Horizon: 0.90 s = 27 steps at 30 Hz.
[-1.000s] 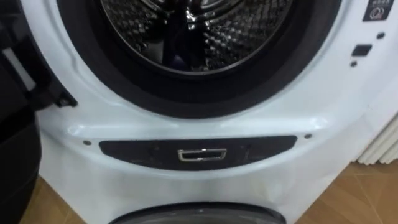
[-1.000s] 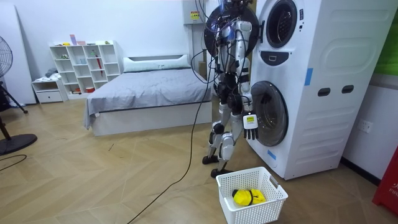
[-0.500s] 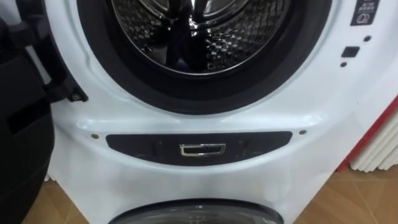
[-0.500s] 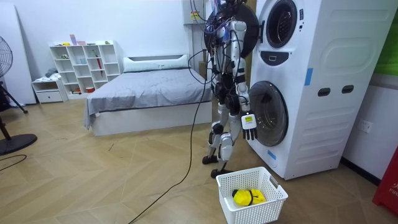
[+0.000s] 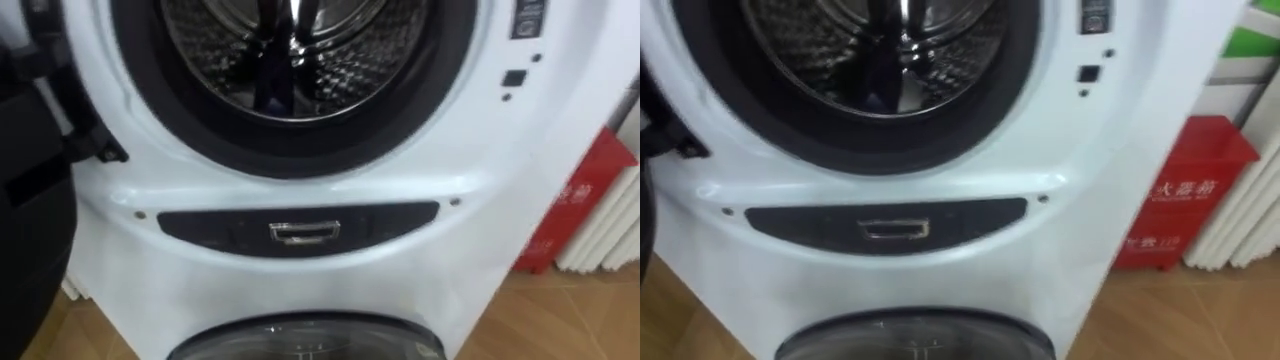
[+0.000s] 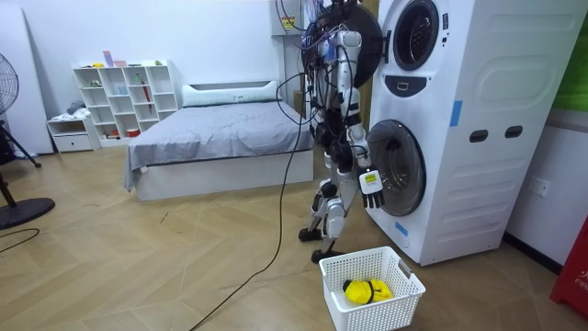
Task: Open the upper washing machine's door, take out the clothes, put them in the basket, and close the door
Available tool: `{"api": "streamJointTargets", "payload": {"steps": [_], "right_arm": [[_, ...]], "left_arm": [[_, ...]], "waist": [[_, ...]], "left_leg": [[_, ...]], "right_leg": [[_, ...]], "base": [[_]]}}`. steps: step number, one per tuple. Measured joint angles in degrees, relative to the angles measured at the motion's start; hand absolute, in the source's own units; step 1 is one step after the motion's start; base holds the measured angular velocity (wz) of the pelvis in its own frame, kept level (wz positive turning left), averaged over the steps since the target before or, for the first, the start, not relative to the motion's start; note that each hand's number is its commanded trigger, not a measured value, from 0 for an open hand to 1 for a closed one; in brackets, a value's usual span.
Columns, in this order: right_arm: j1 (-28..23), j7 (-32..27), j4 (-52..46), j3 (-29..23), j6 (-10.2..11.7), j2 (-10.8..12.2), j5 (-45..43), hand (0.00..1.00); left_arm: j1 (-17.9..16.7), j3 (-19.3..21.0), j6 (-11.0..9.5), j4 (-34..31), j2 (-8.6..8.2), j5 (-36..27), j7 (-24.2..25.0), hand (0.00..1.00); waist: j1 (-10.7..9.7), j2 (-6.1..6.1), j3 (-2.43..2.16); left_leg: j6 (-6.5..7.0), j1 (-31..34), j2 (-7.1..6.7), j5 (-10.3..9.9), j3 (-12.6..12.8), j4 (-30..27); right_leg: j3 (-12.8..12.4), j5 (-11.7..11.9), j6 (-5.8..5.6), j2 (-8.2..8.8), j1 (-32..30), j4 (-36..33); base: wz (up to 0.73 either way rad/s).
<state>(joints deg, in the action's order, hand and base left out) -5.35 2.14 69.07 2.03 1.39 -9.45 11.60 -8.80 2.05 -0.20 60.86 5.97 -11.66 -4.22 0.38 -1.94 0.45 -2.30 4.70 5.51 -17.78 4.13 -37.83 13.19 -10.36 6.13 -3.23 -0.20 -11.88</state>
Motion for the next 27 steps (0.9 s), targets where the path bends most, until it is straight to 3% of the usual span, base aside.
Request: {"api": "streamJointTargets", "payload": {"steps": [1, 3, 5, 7, 8, 9, 10, 12, 14, 16, 17, 19, 20, 21, 22, 23, 25, 27], "right_arm": [[-0.04, -0.10, -0.27, -0.07, 0.02, 0.01, -0.14, 0.00], [-0.01, -0.02, -0.78, -0.68, 0.11, 0.35, 1.77, 0.00], [-0.60, 0.12, -1.27, -1.36, 0.39, 0.36, 3.06, 0.00], [-0.22, -0.12, -1.16, -2.32, 0.37, 0.45, 4.21, 0.00], [-0.11, -0.15, -1.35, -2.71, 0.37, 0.48, 4.41, 0.00], [-0.16, -0.14, -1.56, -3.74, 0.36, 0.64, 4.45, 0.00], [-0.15, -0.14, -1.91, -4.53, 0.30, 0.90, 4.34, 0.00], [-0.19, -0.10, -2.41, -6.14, -0.12, 1.07, 4.32, 0.00], [-0.43, -0.07, -2.55, -6.76, -0.27, 1.25, 4.52, 0.00], [-0.59, -0.01, -2.38, -6.47, -0.70, 1.25, 5.81, 0.00], [-0.77, 0.00, -2.25, -6.47, -0.82, 1.26, 6.25, 0.00], [-1.46, 0.01, -2.27, -6.70, -0.85, 1.22, 8.66, 0.00], [-1.52, -0.01, -2.22, -6.76, -0.82, 1.24, 9.02, 0.00], [-1.59, -0.03, -2.19, -7.35, -0.78, 1.10, 10.18, 0.00], [-1.65, -0.06, -2.19, -7.27, -0.77, 0.51, 10.74, 0.00], [-1.66, -0.08, -2.13, -7.15, -0.76, 0.33, 11.03, 0.00], [-1.82, 0.04, -0.85, -5.74, -0.83, 0.36, 11.53, 0.00], [-1.79, 0.56, -0.32, -5.38, -1.08, 0.79, 11.55, 0.00]], "left_arm": [[-0.31, -0.04, 0.30, 0.09, -0.16, -0.06, 0.52, 0.00], [0.57, -0.29, 0.31, -0.12, -0.08, -0.08, 1.23, 0.00], [3.03, -1.14, 0.34, -0.18, -0.24, 0.01, 2.15, 0.00], [5.71, -2.45, 0.08, -1.15, -0.20, 0.02, 3.22, 0.00], [6.35, -2.81, -0.18, -1.27, -0.21, 0.09, 3.27, 0.00], [7.50, -3.55, -0.16, -1.24, -0.19, 0.20, 3.28, 0.00], [8.11, -4.22, -0.15, -1.06, -0.07, 1.33, 3.29, 0.00], [8.32, -5.05, -0.09, -0.34, 0.03, 3.56, 3.32, 0.00], [7.95, -5.62, 0.12, 1.00, 0.08, 4.59, 3.36, 0.00], [4.78, -5.93, 0.31, 2.40, 0.33, 4.39, 3.37, 0.00], [4.03, -6.02, 0.29, 2.71, 0.42, 4.39, 3.37, 0.00], [2.01, -6.77, 0.31, 3.69, 0.72, 4.37, 3.22, 0.00], [1.67, -6.75, 0.31, 3.69, 0.86, 4.37, 3.13, 0.00], [1.09, -6.72, 0.31, 3.74, 0.92, 4.38, 3.02, 0.00], [0.83, -6.71, 0.31, 3.77, 0.90, 4.38, 2.99, 0.00], [0.89, -6.65, 0.22, 3.75, 0.97, 4.37, 2.98, 0.00], [0.94, -6.36, 0.12, 3.50, 1.75, 4.44, 2.97, 0.00], [0.91, -4.53, 0.12, 3.58, 2.07, 4.42, 2.96, 0.00]], "waist": [[-1.15, -1.22, -0.13], [-3.60, -1.50, 0.01], [-5.09, -1.50, 0.09], [-5.29, -1.95, 0.32], [-5.30, -2.20, 0.42], [-5.54, -2.28, 0.38], [-4.97, -2.31, 0.32], [-4.90, -2.12, 0.26], [-4.73, -1.26, 0.12], [-4.49, -0.55, -0.31], [-4.50, -0.44, -0.33], [-5.33, 0.03, -0.33], [-5.53, 0.13, -0.31], [-5.77, 0.32, -0.04], [-5.55, -0.35, -0.30], [-5.42, -0.41, -0.27], [-4.86, 0.17, -0.35], [-3.95, 1.44, -0.21]], "left_leg": [[-0.15, -0.77, 1.48, -0.16, -0.05, -5.89], [-1.03, -3.34, 2.13, 0.35, -1.14, -9.14], [-1.76, -6.79, 2.17, 0.74, -2.15, -6.94], [-2.92, -12.50, 3.33, 0.03, -3.05, 3.23], [-4.10, -13.66, 3.70, -1.35, -3.04, 6.37], [-4.45, -15.15, 3.96, -3.95, -3.33, 12.23], [-3.84, -15.96, 4.15, -5.50, -3.22, 17.04], [-2.98, -16.45, 3.51, -6.34, -2.84, 22.73], [0.14, -16.10, 1.40, -5.47, -2.36, 24.68], [3.10, -15.35, -1.34, -3.82, -1.15, 24.61], [3.80, -15.30, -1.98, -3.44, -0.89, 24.63], [6.47, -14.73, -4.17, -2.41, 0.55, 24.48], [6.69, -14.35, -4.38, -2.40, 1.27, 24.27], [7.08, -14.08, -4.47, -1.88, 2.25, 24.06], [7.23, -13.92, -4.41, -1.22, 2.39, 24.16], [7.24, -13.95, -4.41, -0.96, 2.38, 24.27], [7.10, -14.06, -4.79, 0.12, 2.36, 24.70], [6.81, -14.26, -5.43, 0.79, 3.26, 25.48]], "right_leg": [[0.68, 0.13, 0.52, -1.16, 0.15, -0.04], [2.17, 0.13, 1.02, -1.74, -0.59, -1.15], [3.58, 0.22, 1.17, -1.81, -2.16, -2.23], [5.39, 0.27, 1.23, -1.84, -5.10, -5.40], [5.73, 0.38, 1.21, -1.84, -5.92, -6.08], [6.59, 1.20, 1.14, -1.78, -7.68, -6.68], [6.99, 2.50, 0.97, -1.65, -9.21, -6.73], [6.89, 4.85, 0.25, -0.98, -11.33, -6.63], [4.81, 7.84, -1.18, 0.31, -12.19, -5.30], [2.27, 12.68, -2.74, 1.79, -10.98, -1.01], [1.84, 13.63, -3.08, 2.34, -10.57, -0.26], [-0.93, 16.02, -5.67, 4.51, -9.98, 0.34], [-1.40, 16.13, -6.18, 5.30, -10.03, -0.13], [-1.62, 13.89, -7.29, 6.49, -10.02, -4.08], [-1.58, 10.09, -7.61, 7.37, -9.28, -9.34], [-1.53, 8.19, -7.59, 7.78, -8.42, -11.43], [-2.02, 2.50, -8.73, 8.49, -3.49, -15.00], [-2.16, 0.40, -8.72, 8.66, -1.36, -13.63]], "base": [[-0.57], [0.06], [0.34], [0.35], [0.30], [0.23], [0.21], [0.16], [0.03], [-0.12], [0.13], [0.36], [0.45], [0.41], [0.38], [0.35], [0.20], [-0.23]]}}
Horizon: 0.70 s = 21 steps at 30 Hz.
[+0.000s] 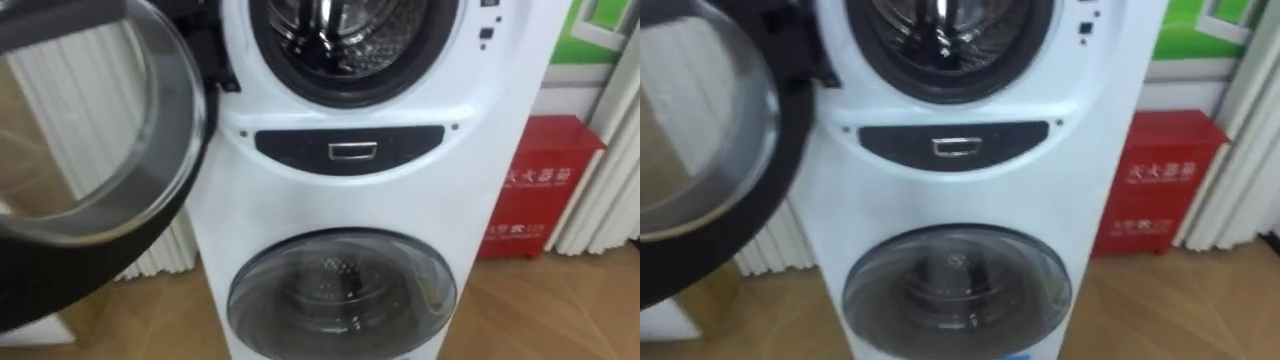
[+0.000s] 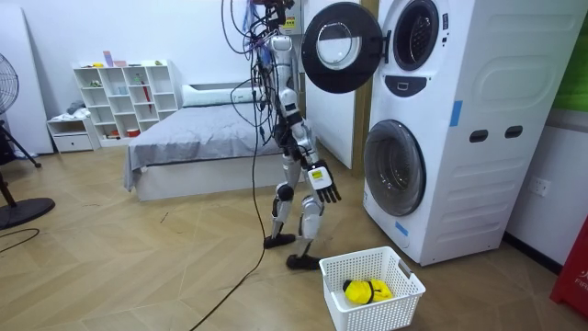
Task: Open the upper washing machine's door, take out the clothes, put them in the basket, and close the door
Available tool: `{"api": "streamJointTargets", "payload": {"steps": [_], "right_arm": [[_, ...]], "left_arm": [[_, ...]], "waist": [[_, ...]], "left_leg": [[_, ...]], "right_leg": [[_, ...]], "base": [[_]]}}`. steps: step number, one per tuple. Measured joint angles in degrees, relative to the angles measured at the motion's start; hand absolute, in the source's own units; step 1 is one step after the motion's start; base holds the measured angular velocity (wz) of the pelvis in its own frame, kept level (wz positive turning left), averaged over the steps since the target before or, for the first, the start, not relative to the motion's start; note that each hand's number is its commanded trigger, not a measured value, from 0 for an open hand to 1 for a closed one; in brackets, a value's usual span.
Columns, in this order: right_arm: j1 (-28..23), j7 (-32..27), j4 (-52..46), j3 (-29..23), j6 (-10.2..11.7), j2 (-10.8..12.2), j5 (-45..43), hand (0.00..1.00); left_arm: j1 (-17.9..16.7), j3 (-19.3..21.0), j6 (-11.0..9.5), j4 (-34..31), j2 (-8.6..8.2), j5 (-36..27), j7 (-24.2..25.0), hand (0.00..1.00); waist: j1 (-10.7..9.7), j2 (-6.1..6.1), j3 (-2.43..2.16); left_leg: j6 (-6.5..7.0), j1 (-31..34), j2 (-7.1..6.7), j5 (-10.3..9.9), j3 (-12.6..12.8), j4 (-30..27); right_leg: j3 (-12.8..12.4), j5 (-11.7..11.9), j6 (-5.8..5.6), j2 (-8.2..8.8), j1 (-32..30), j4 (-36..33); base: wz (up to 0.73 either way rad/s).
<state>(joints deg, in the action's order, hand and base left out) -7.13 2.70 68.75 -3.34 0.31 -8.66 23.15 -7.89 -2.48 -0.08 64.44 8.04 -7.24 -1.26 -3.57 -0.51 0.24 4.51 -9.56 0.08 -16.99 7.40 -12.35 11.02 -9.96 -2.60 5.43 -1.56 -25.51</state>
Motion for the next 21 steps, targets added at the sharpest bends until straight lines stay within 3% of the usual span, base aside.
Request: {"api": "streamJointTargets", "payload": {"steps": [2, 3, 7, 14, 18, 21], "right_arm": [[0.08, 0.42, 0.43, 1.67, 0.00, 0.05, -0.32, 0.00], [0.30, 0.50, 0.55, 2.73, -0.01, 0.06, -1.17, 0.00], [0.03, 0.48, 0.54, 5.16, 0.12, 0.10, -1.50, 0.00], [0.41, 0.46, 0.57, 6.37, 1.18, 0.05, -3.24, 0.00], [0.41, 0.61, 0.58, 5.88, 1.15, 0.07, -3.37, 0.00], [0.62, 0.64, 0.63, 5.55, 0.81, 0.01, -3.56, 0.00]], "left_arm": [[-0.02, 0.89, 0.00, 0.30, 0.07, -0.18, -0.07, 0.00], [0.02, 1.48, 0.00, 0.36, -0.15, -0.21, -0.23, 0.00], [0.24, 1.77, -0.12, 0.39, -0.73, -2.65, -0.74, 0.00], [-0.52, 2.17, -0.42, 0.31, -1.03, -8.62, -0.94, 0.00], [-1.62, 5.25, -0.43, 0.30, -0.93, -9.03, -0.98, 0.00], [-2.74, 6.86, -0.39, 0.36, -0.99, -13.69, -1.80, 0.00]], "waist": [[1.33, 0.79, -0.02], [1.89, 1.05, 0.00], [1.92, 0.95, 0.01], [2.31, 0.85, -0.07], [3.18, 1.12, 0.15], [4.37, 1.17, 0.09]], "left_leg": [[-0.50, 0.11, -0.03, 0.27, 1.52, 0.43], [-0.91, 0.48, 0.19, 0.35, 2.20, 0.67], [-1.78, 1.02, 1.66, 0.87, 3.28, 1.65], [-2.30, 1.49, 2.27, 0.96, 2.35, 1.53], [-2.33, 0.84, 2.50, 0.98, 1.27, 1.57], [-2.33, 0.51, 2.46, 0.98, 1.44, 1.61]], "right_leg": [[-0.04, -0.12, -0.07, -0.86, 0.94, 4.51], [-0.46, 0.46, 0.65, -1.75, 1.53, 7.80], [-1.68, 3.08, 1.63, -4.20, 2.47, 13.21], [-1.22, 3.17, 1.79, -5.17, 2.98, 14.91], [-1.40, 3.09, 1.87, -5.50, 4.34, 16.57], [-1.61, 3.04, 1.94, -5.65, 4.49, 16.84]], "base": [[-0.56], [-0.45], [-0.22], [0.05], [0.02], [-0.08]]}}
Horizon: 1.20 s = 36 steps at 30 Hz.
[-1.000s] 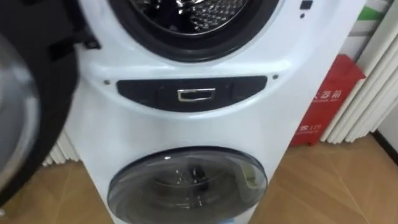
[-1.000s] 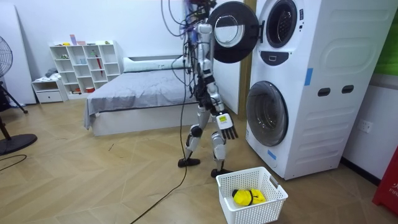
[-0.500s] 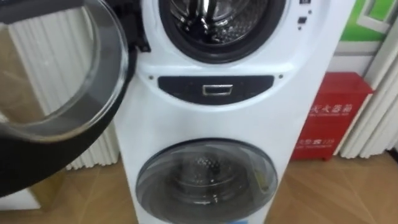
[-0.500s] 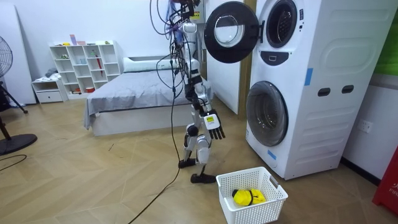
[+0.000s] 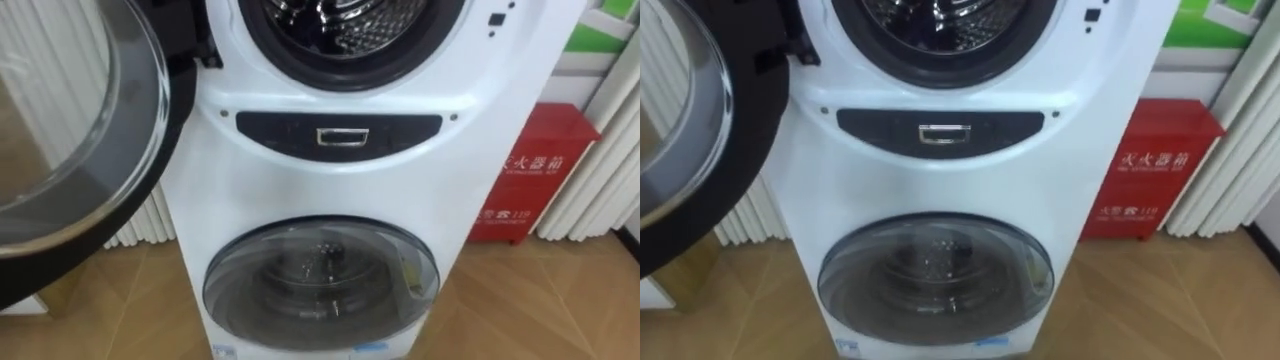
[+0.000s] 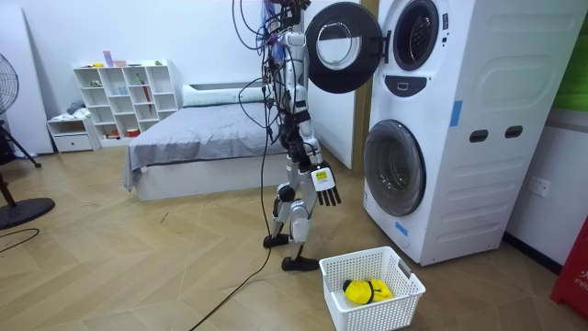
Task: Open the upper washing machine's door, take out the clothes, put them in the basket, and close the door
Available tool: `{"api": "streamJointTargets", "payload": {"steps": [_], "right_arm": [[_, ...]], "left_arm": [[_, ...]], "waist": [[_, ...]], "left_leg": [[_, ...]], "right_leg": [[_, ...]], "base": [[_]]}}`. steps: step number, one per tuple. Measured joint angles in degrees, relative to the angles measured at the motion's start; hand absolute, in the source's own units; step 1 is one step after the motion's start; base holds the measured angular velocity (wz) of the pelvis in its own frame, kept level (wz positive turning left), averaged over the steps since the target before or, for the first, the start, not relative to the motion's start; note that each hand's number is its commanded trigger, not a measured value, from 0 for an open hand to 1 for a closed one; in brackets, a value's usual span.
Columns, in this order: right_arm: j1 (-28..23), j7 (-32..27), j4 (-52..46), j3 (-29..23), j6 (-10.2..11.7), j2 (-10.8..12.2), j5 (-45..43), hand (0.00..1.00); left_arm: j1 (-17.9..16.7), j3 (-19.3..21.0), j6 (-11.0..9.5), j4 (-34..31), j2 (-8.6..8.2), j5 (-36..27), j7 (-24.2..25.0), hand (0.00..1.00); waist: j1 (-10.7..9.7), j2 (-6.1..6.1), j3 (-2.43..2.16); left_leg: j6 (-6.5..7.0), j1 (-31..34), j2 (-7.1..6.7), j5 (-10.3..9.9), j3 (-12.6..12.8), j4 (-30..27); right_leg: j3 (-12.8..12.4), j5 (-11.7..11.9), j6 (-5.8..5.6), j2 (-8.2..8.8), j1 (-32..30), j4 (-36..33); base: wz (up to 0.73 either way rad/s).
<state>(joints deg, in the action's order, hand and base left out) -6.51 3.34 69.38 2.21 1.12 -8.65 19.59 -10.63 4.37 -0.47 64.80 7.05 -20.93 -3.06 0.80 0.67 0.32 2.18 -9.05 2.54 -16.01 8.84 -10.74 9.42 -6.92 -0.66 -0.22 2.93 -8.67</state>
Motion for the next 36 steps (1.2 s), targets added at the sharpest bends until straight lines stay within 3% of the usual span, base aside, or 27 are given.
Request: {"api": "streamJointTargets", "payload": {"steps": [5, 9, 12, 16, 21, 25, 27, 32, 36], "right_arm": [[0.00, -0.58, -0.02, -2.75, -0.06, -0.33, -0.01, 0.00], [-0.79, -0.63, -0.94, -8.81, -0.07, -0.53, 0.00, 0.00], [-2.22, -0.76, -2.17, -9.27, -0.40, -0.96, -0.77, 0.00], [-2.69, -0.64, -2.30, -12.38, -0.46, -1.12, -4.72, 0.00], [-3.46, -0.64, -5.12, -13.91, -0.45, -1.40, -6.23, 0.00], [-5.19, -0.66, -6.00, -14.84, -0.39, -1.54, -6.04, 0.00], [-5.54, -0.65, -6.10, -14.84, -0.39, -1.63, -6.21, 0.00], [-6.08, 0.62, -7.44, -17.02, 0.09, -1.52, -7.79, 0.00], [-6.26, 0.64, -7.29, -17.26, -0.04, -1.49, -7.85, 0.00]], "left_arm": [[-0.20, 5.43, 0.31, -0.06, 0.36, -10.68, -2.34, 0.00], [-0.08, 14.13, 0.58, -1.72, 1.10, -20.90, -4.43, 0.00], [0.05, 16.67, 0.86, -7.65, 2.99, -28.46, -7.44, 0.00], [1.54, 20.41, 0.08, -15.53, 5.66, -32.46, -8.32, 0.00], [3.33, 23.23, -0.25, -23.77, 8.02, -33.55, -9.50, 0.00], [3.01, 26.46, -0.32, -36.09, 8.78, -33.49, -12.58, 0.00], [3.13, 27.03, -0.44, -39.81, 9.97, -33.19, -13.10, 0.00], [4.88, 29.24, -0.44, -46.27, 11.94, -29.51, -14.32, 0.00], [6.27, 29.34, -0.25, -51.95, 14.82, -29.53, -15.65, 0.00]], "waist": [[1.12, -0.43, 0.24], [1.14, -0.90, 0.24], [1.78, -1.46, 0.28], [2.13, -2.84, 0.09], [2.98, -4.42, -0.18], [4.11, -4.74, -0.58], [4.51, -4.68, -0.70], [4.27, -4.99, -0.70], [4.01, -4.88, -0.49]], "left_leg": [[0.00, -0.48, 0.23, 0.00, -0.40, 0.23], [-0.03, -0.56, -0.02, 0.00, -1.32, 1.03], [-0.03, -0.61, -0.17, 0.00, -1.45, 1.12], [-0.02, -0.60, -0.27, -0.01, -1.39, 1.35], [-0.08, -0.38, -0.32, 0.05, -1.03, 1.29], [-0.10, -0.23, -0.28, 0.07, -1.17, 1.17], [-0.11, -0.23, -0.27, 0.08, -1.15, 1.13], [-0.10, -0.54, -0.27, 0.10, -1.16, 1.11], [-0.11, -0.54, -0.27, 0.11, -1.36, 1.11]], "right_leg": [[0.20, -0.05, 0.07, 0.11, 0.54, 0.02], [0.03, -0.07, 0.05, 0.21, 0.46, -0.16], [-0.11, -0.07, 0.03, 0.39, 0.17, -1.00], [-0.06, -0.06, 0.03, 0.53, 0.03, -1.43], [0.05, -0.10, -0.02, 0.60, -0.94, -2.43], [0.12, -0.10, -0.02, 0.48, -1.01, -2.02], [0.21, -0.10, -0.02, 0.47, -1.04, -2.03], [0.01, -0.15, -0.08, 0.50, -0.73, -1.98], [0.04, -0.17, -0.09, 0.52, -0.51, -1.83]], "base": [[0.02], [0.08], [0.02], [0.00], [-0.06], [0.00], [0.00], [-0.02], [0.02]]}}
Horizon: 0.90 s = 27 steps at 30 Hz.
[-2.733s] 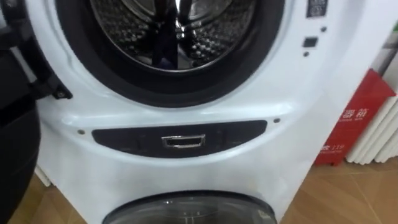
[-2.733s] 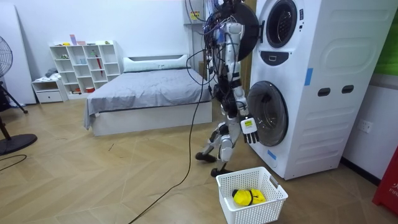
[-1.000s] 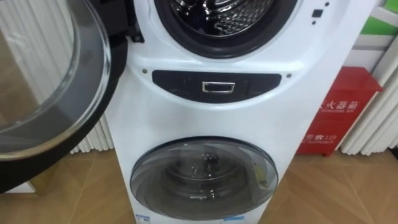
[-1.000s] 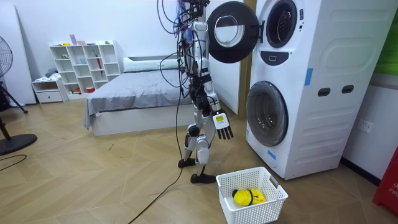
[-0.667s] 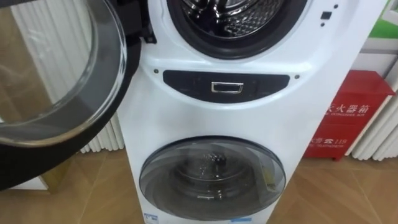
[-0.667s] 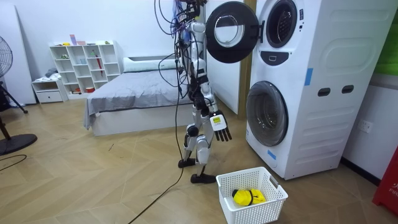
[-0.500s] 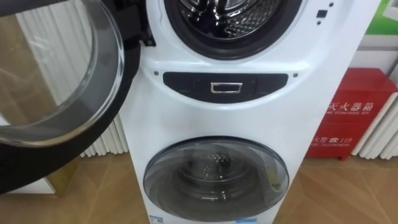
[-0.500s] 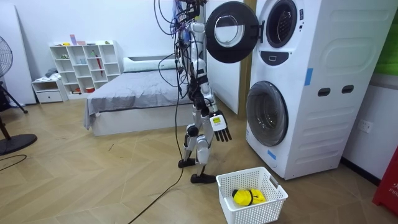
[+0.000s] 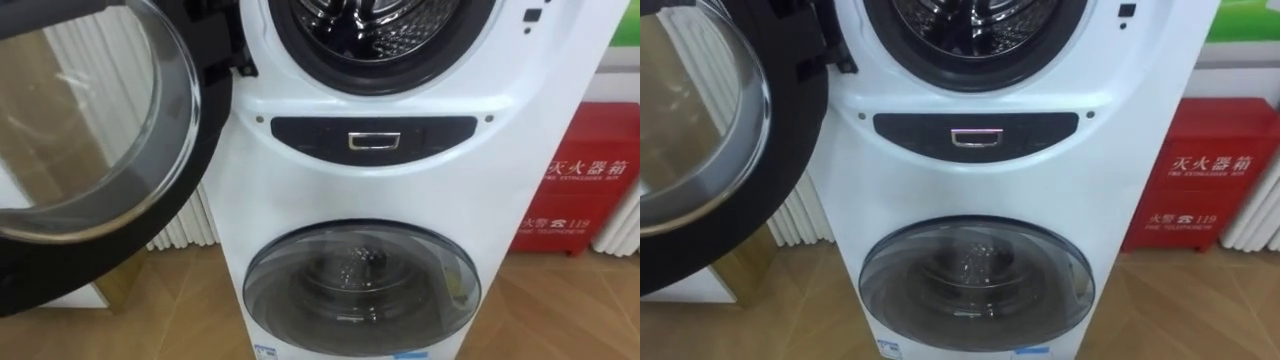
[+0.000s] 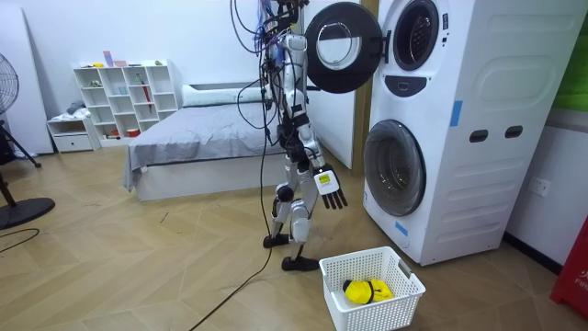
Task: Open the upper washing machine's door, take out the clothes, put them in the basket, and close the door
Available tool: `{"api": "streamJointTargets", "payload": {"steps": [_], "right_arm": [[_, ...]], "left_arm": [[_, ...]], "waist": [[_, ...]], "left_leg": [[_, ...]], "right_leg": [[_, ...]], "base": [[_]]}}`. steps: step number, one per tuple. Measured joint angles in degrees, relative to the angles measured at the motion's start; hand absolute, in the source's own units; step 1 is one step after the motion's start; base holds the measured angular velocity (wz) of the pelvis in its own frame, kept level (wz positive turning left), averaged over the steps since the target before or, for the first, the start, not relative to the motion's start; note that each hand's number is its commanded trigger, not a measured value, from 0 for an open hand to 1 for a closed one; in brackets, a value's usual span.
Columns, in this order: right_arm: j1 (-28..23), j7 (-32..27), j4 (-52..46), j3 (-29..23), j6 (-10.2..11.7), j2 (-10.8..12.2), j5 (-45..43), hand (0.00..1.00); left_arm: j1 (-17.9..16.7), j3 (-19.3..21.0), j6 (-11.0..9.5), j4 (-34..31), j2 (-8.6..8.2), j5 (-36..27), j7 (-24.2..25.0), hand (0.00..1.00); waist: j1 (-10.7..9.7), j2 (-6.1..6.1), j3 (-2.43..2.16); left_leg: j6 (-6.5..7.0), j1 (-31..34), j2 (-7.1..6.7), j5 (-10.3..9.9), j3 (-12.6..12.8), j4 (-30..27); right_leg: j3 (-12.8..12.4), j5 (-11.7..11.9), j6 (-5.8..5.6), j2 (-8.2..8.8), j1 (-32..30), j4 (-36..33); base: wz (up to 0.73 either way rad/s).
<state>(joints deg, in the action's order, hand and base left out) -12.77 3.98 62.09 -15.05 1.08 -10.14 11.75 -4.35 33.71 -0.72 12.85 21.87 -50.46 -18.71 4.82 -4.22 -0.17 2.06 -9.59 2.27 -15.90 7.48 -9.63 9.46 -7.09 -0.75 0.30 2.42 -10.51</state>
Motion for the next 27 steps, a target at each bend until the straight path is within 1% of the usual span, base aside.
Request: {"api": "streamJointTargets", "payload": {"steps": [1, 2, 3, 5, 6, 7, 9, 10, 12, 14, 16, 18, 20, 21, 22, 23, 24, 25, 26, 27], "right_arm": [[-0.27, 0.07, 0.10, -0.17, -0.01, 0.03, -0.09, 0.00], [-0.40, 0.20, 0.21, -0.42, -0.01, 0.07, -0.10, 0.00], [-0.80, 0.65, 0.21, -1.06, -0.01, 0.16, -0.17, 0.00], [-1.10, 1.13, 0.22, -2.10, -0.39, 0.23, -0.48, 0.00], [-1.35, 1.12, 0.19, -2.30, -0.81, 0.22, -0.46, 0.00], [-1.67, 1.09, 0.19, -2.53, -1.27, 0.19, -0.92, 0.00], [-1.87, 1.05, 0.15, -2.52, -1.72, 0.14, -1.06, 0.00], [-1.95, 1.02, 0.15, -2.54, -1.96, 0.12, -1.21, 0.00], [-2.01, 1.09, 0.17, -2.53, -2.11, 0.13, -1.52, 0.00], [-1.95, 1.29, 0.20, -2.49, -2.13, 0.22, -1.51, 0.00], [-1.90, 1.39, 0.19, -2.50, -2.07, 0.18, -1.59, 0.00], [-1.86, 1.74, 0.18, -2.45, -1.98, 0.18, -2.31, 0.00], [-1.86, 2.00, 0.20, -2.43, -1.98, 0.15, -2.88, 0.00], [-1.85, 2.16, 0.21, -2.38, -1.98, 0.13, -2.77, 0.00], [-1.80, 2.49, 0.44, -2.36, -1.97, 0.19, -2.78, 0.00], [-1.81, 2.77, 0.50, -2.31, -2.00, 0.20, -2.77, 0.00], [-1.92, 3.30, 0.48, -2.17, -1.99, 0.19, -2.77, 0.00], [-1.92, 3.64, 0.51, -1.73, -1.98, 0.25, -2.53, 0.00], [-1.92, 3.75, 0.53, -1.48, -1.99, 0.30, -2.42, 0.00], [-1.95, 3.93, 0.58, -0.53, -1.99, 0.37, -2.10, 0.00]], "left_arm": [[0.53, -0.01, 0.00, -1.16, 0.82, 0.07, -0.17, 0.00], [0.86, -0.01, 0.00, -1.28, 1.33, 0.04, -0.31, 0.00], [1.51, 0.08, 0.04, -1.83, 2.22, 0.16, -0.54, 0.00], [1.74, 1.33, 0.29, -3.76, 3.03, 0.17, -0.62, 0.00], [2.02, 2.09, 0.46, -4.86, 4.01, 0.18, -0.75, 0.00], [3.26, 2.13, 0.55, -5.10, 5.48, 0.92, -0.86, 0.00], [5.22, 3.23, 1.08, -4.95, 7.19, 2.83, -0.98, 0.00], [6.03, 3.91, 1.14, -4.97, 7.72, 4.11, -0.99, 0.00], [6.35, 4.53, 1.25, -5.16, 8.14, 5.82, -0.94, 0.00], [6.36, 4.56, 2.03, -6.44, 8.14, 7.44, -0.97, 0.00], [6.36, 4.57, 2.17, -8.24, 8.13, 8.61, -0.98, 0.00], [6.37, 4.36, 2.21, -9.58, 8.13, 10.19, -1.11, 0.00], [6.36, 4.05, 2.25, -11.11, 8.12, 11.54, -1.13, 0.00], [6.36, 3.86, 2.38, -12.47, 8.01, 12.09, -1.25, 0.00], [6.24, 3.92, 2.63, -14.89, 7.30, 12.77, -1.70, 0.00], [5.94, 3.94, 2.72, -16.66, 6.72, 13.28, -1.95, 0.00], [4.70, 4.01, 2.71, -20.63, 5.17, 14.20, -2.10, 0.00], [3.41, 3.74, 2.70, -25.07, 3.13, 15.05, -2.07, 0.00], [3.10, 3.37, 2.64, -27.07, 1.90, 15.46, -2.02, 0.00], [2.38, 2.05, 2.44, -30.34, -0.07, 16.38, -1.86, 0.00]], "waist": [[-0.21, 0.11, 0.10], [-0.13, 0.09, 0.16], [0.15, 0.09, 0.16], [0.19, 0.10, 0.19], [0.10, 0.08, 0.19], [0.17, 0.06, 0.21], [0.44, 0.01, 0.26], [0.45, -0.05, 0.31], [0.38, -0.20, 0.39], [0.21, -0.03, 0.43], [0.30, 0.51, 0.63], [0.30, 0.88, 0.61], [0.29, 1.11, 0.72], [0.28, 1.15, 0.75], [0.25, 1.29, 0.73], [0.18, 1.34, 0.71], [0.09, 1.36, 0.69], [-0.16, 1.42, 0.71], [-0.22, 1.46, 0.70], [-0.23, 1.56, 0.67]], "left_leg": [[0.00, -0.11, -0.02, 0.00, -0.25, -0.05], [0.00, -0.15, -0.03, 0.00, -0.36, -0.09], [0.00, -0.14, -0.07, 0.00, -0.35, -0.09], [0.00, -0.10, -0.09, 0.00, -0.32, 0.00], [-0.01, -0.09, -0.03, -0.01, -0.30, 0.01], [-0.02, -0.08, 0.01, -0.01, -0.39, 0.02], [-0.02, 0.03, -0.01, -0.01, -0.70, 0.07], [-0.02, 0.05, -0.03, -0.01, -0.94, 0.09], [-0.01, 0.09, -0.07, -0.01, -1.07, 0.11], [-0.01, 0.33, -0.08, -0.01, -1.52, 0.08], [-0.01, 0.49, -0.07, -0.01, -1.65, -0.06], [-0.01, 0.85, -0.08, -0.01, -1.84, -0.34], [-0.01, 1.02, -0.22, -0.01, -2.13, -0.75], [0.00, 1.21, -0.55, 0.00, -2.43, -0.82], [0.13, 1.49, -0.75, 0.07, -2.98, -0.85], [0.24, 1.55, -0.71, 0.13, -3.07, -0.89], [0.36, 1.65, -0.67, 0.20, -3.35, -1.02], [0.52, 1.95, -0.89, 0.30, -3.94, -1.17], [0.68, 1.99, -1.00, 0.39, -4.36, -1.18], [0.89, 2.02, -1.21, 0.56, -4.89, -1.15]], "right_leg": [[0.07, -0.02, -0.02, 0.09, 0.27, 0.01], [0.13, -0.05, -0.04, 0.11, 0.38, 0.04], [0.08, -0.05, -0.05, 0.11, 0.39, 0.16], [0.10, -0.05, -0.04, 0.05, 0.39, 0.50], [0.16, -0.04, -0.03, -0.03, 0.39, 0.54], [0.22, -0.04, -0.03, -0.07, 0.42, 0.55], [0.26, -0.04, -0.03, -0.07, 0.43, 0.57], [0.22, -0.05, -0.03, -0.06, 0.49, 0.57], [0.22, -0.05, -0.04, -0.05, 0.49, 0.62], [0.91, -0.05, -0.04, 0.04, 0.52, 0.76], [0.88, -0.05, -0.04, 0.09, 0.51, 0.77], [0.91, -0.04, -0.04, 0.14, 0.44, 0.88], [0.87, -0.04, -0.04, 0.30, 0.44, 0.84], [0.96, -0.04, -0.04, 0.42, 0.44, 0.88], [1.62, -0.04, -0.05, 0.65, 0.44, 0.89], [1.72, -0.03, -0.06, 0.77, 0.45, 0.90], [1.78, 0.00, -0.12, 1.02, 0.56, 0.89], [1.98, 0.05, -0.20, 1.32, 0.67, 0.89], [1.98, 0.09, -0.26, 1.49, 0.73, 0.88], [1.96, 0.15, -0.39, 1.75, 1.00, 0.83]], "base": [[0.10], [0.07], [0.00], [0.00], [0.00], [0.04], [0.08], [0.09], [0.08], [0.12], [0.10], [0.08], [0.13], [0.19], [0.22], [0.25], [0.30], [0.33], [0.40], [0.34]]}}
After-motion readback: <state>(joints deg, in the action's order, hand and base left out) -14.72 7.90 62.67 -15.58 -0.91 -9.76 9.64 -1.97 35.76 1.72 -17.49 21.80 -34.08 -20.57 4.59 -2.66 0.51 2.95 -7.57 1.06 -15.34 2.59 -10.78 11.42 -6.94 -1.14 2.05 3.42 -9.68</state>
